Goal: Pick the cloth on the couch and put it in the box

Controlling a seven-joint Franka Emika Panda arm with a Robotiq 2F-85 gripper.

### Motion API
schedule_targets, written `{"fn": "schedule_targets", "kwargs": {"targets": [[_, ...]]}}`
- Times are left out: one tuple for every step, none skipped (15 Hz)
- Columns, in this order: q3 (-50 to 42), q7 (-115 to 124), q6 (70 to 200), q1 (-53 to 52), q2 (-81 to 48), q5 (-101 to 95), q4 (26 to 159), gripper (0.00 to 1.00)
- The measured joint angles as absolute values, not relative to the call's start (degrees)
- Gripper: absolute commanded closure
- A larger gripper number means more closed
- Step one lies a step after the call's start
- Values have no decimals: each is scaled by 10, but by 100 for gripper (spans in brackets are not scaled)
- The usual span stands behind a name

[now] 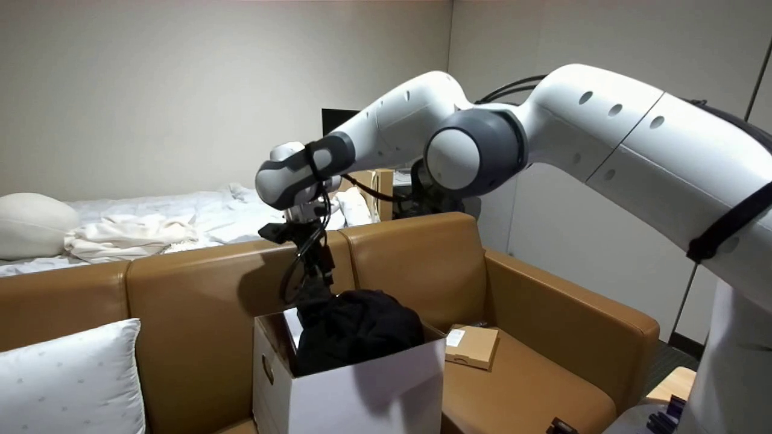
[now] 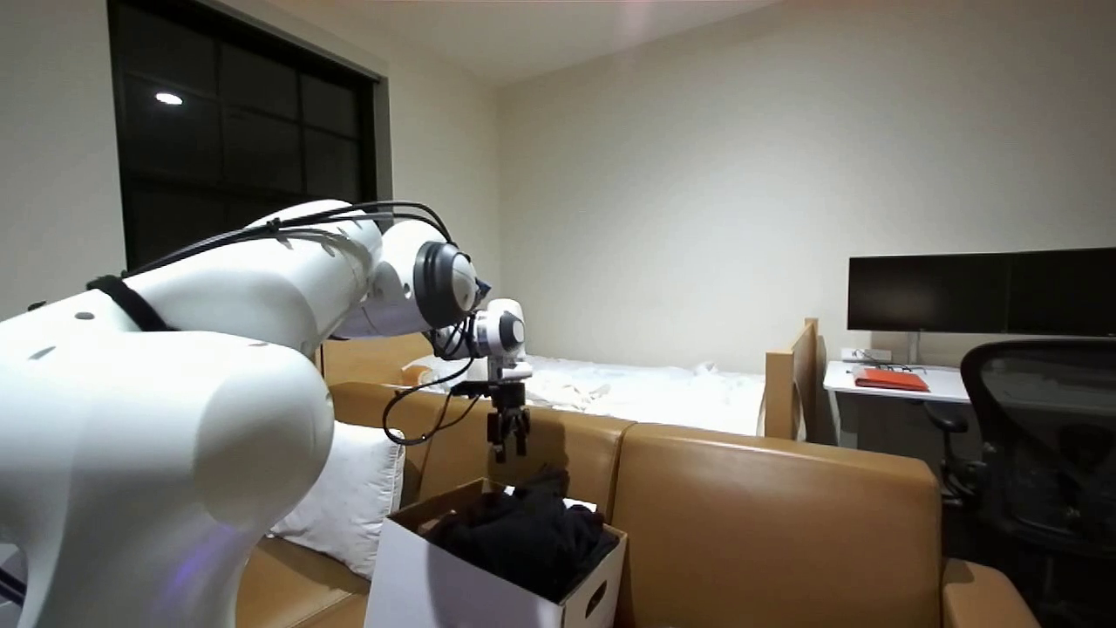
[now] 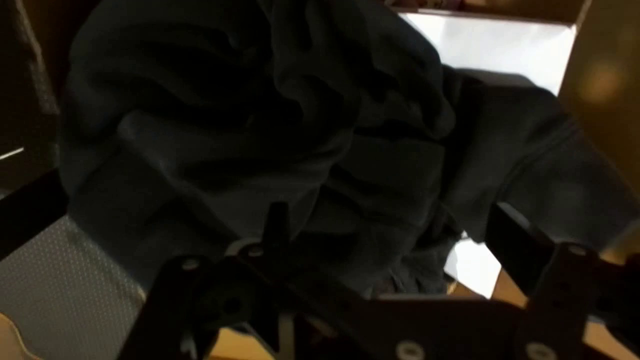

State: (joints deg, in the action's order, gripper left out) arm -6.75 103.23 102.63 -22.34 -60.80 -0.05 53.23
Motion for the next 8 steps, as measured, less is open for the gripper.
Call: {"fn": "schedule_targets", "kwargs": {"targets": [[-80, 1032, 1007, -231, -584, -19, 545, 0], [-93, 1032, 979, -239, -558, -39, 561, 0], [-106, 1029, 952, -245, -534, -59, 578, 0], [-117, 1024, 930, -251, -510, -78, 598, 0], [-126, 1014, 916, -253, -487, -96, 619, 0], [-134, 1003, 909, -254, -464, -113, 643, 0], [-142, 986, 908, -254, -441, -132, 668, 0], [-150, 962, 909, -254, -419, -152, 693, 0]]}}
